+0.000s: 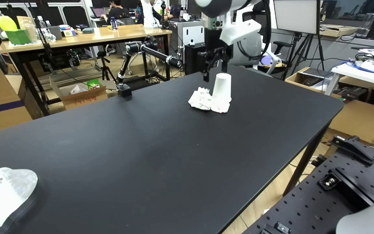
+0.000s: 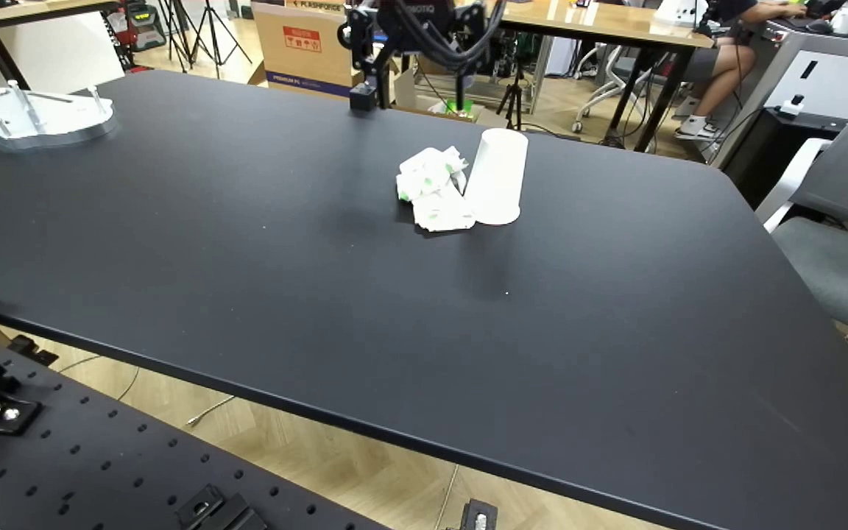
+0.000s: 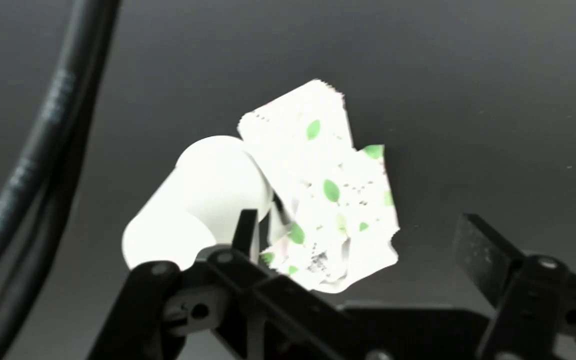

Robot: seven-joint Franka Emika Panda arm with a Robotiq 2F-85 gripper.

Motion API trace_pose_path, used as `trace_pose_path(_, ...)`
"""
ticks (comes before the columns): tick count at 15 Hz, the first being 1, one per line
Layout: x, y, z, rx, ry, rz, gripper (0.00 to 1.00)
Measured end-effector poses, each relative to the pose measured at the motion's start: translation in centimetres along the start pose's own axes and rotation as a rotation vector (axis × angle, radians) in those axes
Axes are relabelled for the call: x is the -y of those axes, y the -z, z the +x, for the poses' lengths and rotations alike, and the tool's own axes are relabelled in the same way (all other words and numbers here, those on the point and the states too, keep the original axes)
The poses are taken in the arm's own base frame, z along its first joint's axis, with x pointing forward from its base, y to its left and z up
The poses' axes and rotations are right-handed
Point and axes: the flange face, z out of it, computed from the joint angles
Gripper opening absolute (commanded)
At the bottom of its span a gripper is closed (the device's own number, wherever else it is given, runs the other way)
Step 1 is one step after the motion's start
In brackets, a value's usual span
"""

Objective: Put the towel on the black thing on top of the table

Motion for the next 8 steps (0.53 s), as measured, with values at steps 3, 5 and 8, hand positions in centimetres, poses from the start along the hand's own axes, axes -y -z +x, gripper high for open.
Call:
trace_pose_path(3, 1.52, -0.72, 0.30, 0.016, 0.026, 0.064, 1.00)
trace_pose_path(5, 1.36, -0.71, 0.29, 0.017, 0.024, 0.068, 1.00)
trace_pose_path(8, 1.14, -0.70, 0.26, 0.020, 0.025, 0.069, 1.00)
